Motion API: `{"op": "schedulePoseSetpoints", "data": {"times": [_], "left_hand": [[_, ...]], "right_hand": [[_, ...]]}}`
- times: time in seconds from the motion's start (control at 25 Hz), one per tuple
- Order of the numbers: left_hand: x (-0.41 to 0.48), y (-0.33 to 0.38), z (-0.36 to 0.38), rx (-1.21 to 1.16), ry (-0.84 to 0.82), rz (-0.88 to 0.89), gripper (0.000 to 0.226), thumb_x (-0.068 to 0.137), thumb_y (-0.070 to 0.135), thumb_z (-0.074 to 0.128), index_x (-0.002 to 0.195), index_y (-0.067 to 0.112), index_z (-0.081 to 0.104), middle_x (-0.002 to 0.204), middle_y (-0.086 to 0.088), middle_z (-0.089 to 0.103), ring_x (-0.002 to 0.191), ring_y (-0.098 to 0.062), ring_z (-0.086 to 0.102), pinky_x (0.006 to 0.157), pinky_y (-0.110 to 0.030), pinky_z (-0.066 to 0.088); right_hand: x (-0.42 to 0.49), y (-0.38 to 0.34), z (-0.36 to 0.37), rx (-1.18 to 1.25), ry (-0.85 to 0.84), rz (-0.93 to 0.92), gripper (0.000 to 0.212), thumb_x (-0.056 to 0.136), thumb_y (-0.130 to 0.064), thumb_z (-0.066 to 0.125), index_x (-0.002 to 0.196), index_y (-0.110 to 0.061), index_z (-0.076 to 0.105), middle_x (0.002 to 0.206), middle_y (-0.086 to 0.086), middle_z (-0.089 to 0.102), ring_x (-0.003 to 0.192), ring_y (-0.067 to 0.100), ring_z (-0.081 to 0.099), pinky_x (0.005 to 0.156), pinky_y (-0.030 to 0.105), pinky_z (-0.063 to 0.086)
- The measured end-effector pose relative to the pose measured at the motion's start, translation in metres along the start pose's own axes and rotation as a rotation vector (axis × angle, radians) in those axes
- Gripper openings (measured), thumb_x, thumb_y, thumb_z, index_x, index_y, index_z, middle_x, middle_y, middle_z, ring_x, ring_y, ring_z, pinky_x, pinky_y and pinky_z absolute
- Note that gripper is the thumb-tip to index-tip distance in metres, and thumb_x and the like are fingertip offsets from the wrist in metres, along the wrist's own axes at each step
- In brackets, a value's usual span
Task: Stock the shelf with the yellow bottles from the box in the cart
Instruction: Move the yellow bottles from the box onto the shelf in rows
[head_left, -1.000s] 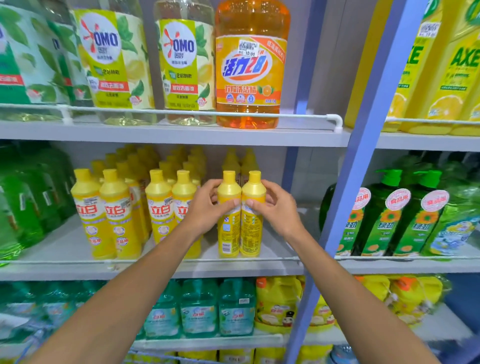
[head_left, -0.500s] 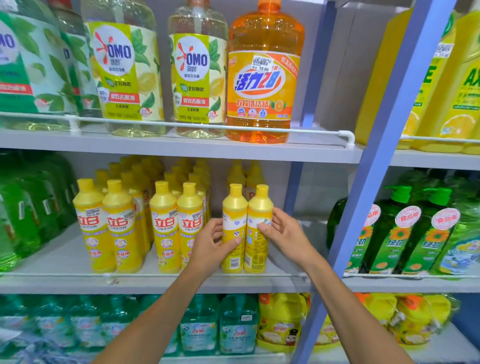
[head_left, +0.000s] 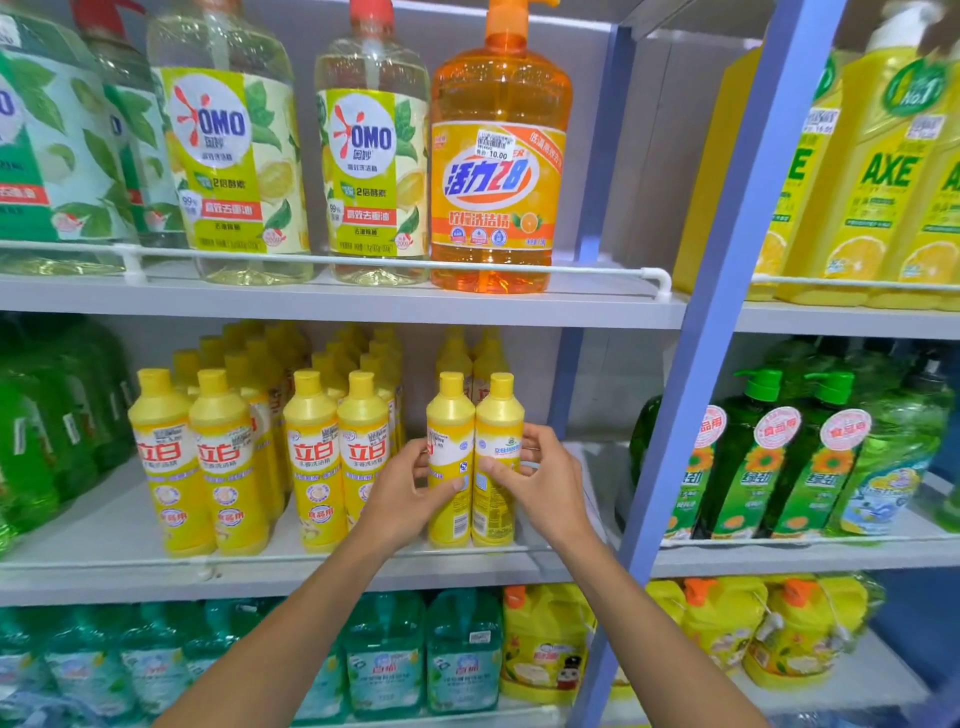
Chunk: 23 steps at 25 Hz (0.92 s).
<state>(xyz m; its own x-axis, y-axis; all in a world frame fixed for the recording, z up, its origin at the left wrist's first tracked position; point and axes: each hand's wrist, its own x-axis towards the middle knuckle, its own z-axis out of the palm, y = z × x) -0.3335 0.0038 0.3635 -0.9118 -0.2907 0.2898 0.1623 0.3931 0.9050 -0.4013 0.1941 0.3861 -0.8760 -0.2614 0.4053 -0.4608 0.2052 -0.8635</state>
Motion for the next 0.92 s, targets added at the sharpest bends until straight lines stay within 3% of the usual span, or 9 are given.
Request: {"op": "schedulePoseSetpoints", "data": {"times": [0.12,0.24,0.36,0.52,0.64,0.76,0.84,0.92], "left_hand": [[-0.001,0.001,0.007,0.072,0.05,-0.018,0.053,0.082,0.034,0.082,0.128,0.023,0.058,0.121,0.007,0.068,0.108,-0.007,0.066,0.093,-0.037,0.058],[-0.001,0.008,0.014,0.072,0.08,-0.025,0.049,0.082,0.031,0.083,0.122,0.024,0.056,0.119,0.004,0.066,0.105,-0.006,0.065,0.09,-0.033,0.057],[-0.006,0.01,0.015,0.002,0.054,-0.05,0.052,0.083,0.025,0.082,0.127,0.025,0.054,0.119,0.01,0.066,0.107,0.002,0.062,0.088,-0.021,0.054],[-0.01,0.002,0.014,-0.038,0.013,-0.041,0.055,0.085,0.011,0.079,0.132,0.021,0.053,0.123,0.01,0.066,0.111,0.002,0.062,0.099,-0.026,0.054],[-0.011,0.006,0.017,0.039,0.074,-0.035,0.051,0.084,0.016,0.081,0.126,0.023,0.053,0.117,0.009,0.067,0.104,0.001,0.062,0.084,-0.014,0.051],[-0.01,0.007,0.021,0.061,0.103,-0.036,0.05,0.082,0.019,0.082,0.12,0.024,0.05,0.117,0.005,0.065,0.105,-0.008,0.064,0.085,-0.022,0.053],[-0.008,0.007,0.024,0.054,0.116,-0.034,0.051,0.081,0.021,0.084,0.118,0.024,0.05,0.116,0.006,0.065,0.105,-0.009,0.064,0.086,-0.025,0.054],[-0.008,0.009,0.023,0.031,0.112,-0.046,0.053,0.08,0.022,0.085,0.119,0.026,0.049,0.113,0.009,0.064,0.103,-0.005,0.063,0.083,-0.02,0.052]], "right_hand": [[0.013,0.013,-0.015,0.145,-0.241,0.028,0.05,0.088,-0.016,0.079,0.133,-0.012,0.059,0.124,-0.001,0.072,0.116,0.012,0.068,0.103,0.039,0.055],[0.013,0.017,-0.026,0.193,-0.399,0.01,0.053,0.096,-0.016,0.069,0.145,-0.011,0.05,0.138,0.0,0.065,0.13,0.016,0.06,0.109,0.036,0.049],[0.002,0.017,-0.016,0.174,-0.258,0.048,0.068,0.089,-0.03,0.078,0.148,-0.019,0.046,0.139,-0.008,0.063,0.128,0.007,0.06,0.105,0.031,0.052],[-0.009,0.007,0.008,0.026,0.048,0.057,0.06,0.073,-0.04,0.09,0.123,-0.027,0.059,0.114,-0.015,0.069,0.104,-0.001,0.066,0.085,0.017,0.057],[-0.003,0.017,0.005,0.089,-0.05,0.046,0.05,0.08,-0.03,0.085,0.124,-0.021,0.063,0.117,-0.01,0.072,0.109,0.005,0.069,0.096,0.028,0.057],[0.0,0.023,-0.006,0.227,-0.207,0.039,0.054,0.089,-0.024,0.075,0.138,-0.014,0.056,0.13,-0.003,0.069,0.121,0.011,0.065,0.101,0.03,0.054],[-0.004,0.021,-0.008,0.223,-0.225,0.063,0.054,0.092,-0.026,0.071,0.142,-0.017,0.051,0.133,-0.005,0.067,0.123,0.009,0.064,0.1,0.028,0.055],[-0.008,0.02,-0.004,0.166,-0.174,0.072,0.054,0.092,-0.033,0.073,0.14,-0.021,0.052,0.131,-0.01,0.067,0.12,0.003,0.063,0.099,0.027,0.055]]}}
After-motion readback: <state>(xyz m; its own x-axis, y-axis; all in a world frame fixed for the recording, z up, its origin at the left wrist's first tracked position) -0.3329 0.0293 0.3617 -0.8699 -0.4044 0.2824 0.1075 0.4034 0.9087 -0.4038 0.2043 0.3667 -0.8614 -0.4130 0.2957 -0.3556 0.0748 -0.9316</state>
